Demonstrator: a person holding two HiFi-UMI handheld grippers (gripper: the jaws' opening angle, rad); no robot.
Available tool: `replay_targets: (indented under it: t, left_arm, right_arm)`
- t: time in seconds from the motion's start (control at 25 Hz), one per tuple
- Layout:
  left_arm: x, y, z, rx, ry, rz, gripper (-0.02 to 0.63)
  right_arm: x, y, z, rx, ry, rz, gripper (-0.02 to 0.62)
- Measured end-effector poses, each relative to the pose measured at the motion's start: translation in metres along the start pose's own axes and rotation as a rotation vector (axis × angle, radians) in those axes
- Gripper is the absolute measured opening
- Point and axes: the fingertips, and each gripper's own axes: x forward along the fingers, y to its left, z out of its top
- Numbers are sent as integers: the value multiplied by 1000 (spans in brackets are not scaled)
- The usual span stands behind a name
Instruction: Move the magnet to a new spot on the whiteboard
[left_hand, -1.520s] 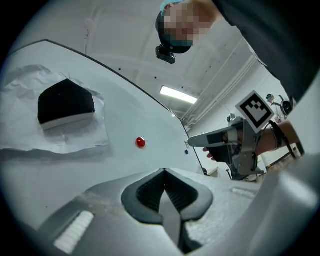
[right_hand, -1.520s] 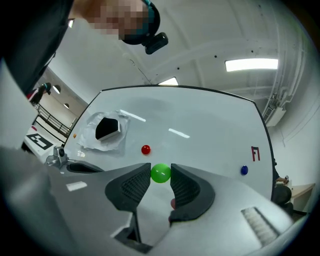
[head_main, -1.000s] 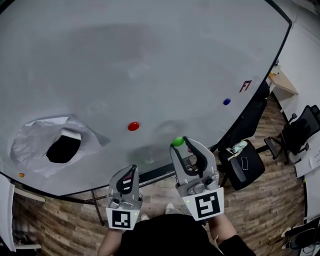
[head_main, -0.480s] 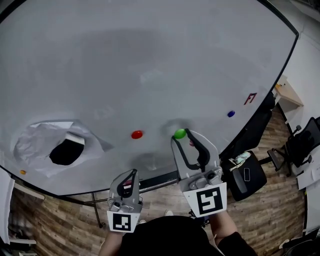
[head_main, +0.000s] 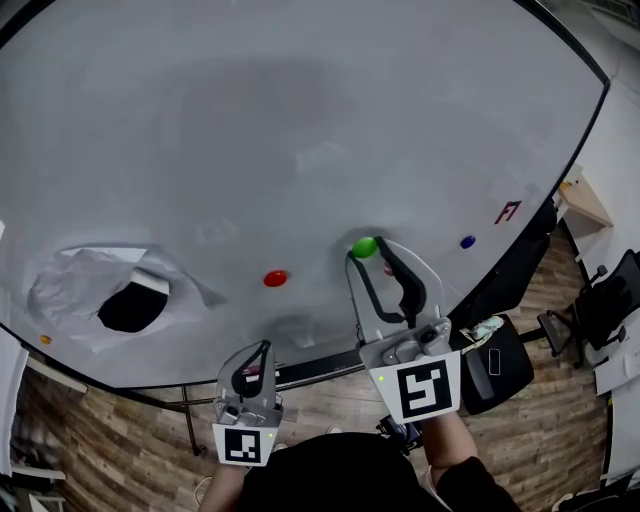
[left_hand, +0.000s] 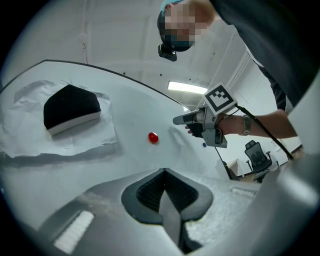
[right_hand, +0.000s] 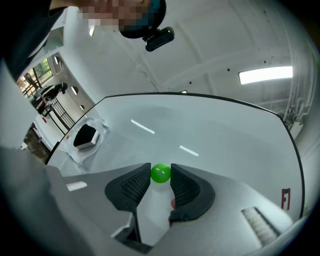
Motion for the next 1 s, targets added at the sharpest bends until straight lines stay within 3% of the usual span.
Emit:
replay_targets:
  t: [0.44,1.0]
  left_arm:
    - [3,-4,-4,38,24,22,0]
    - [5,-5,-10,44,49,36,0]
  right_arm:
    - [14,-9,6,-15,-51,18,129]
    - [20,-15,-1,-21,-46,25,128]
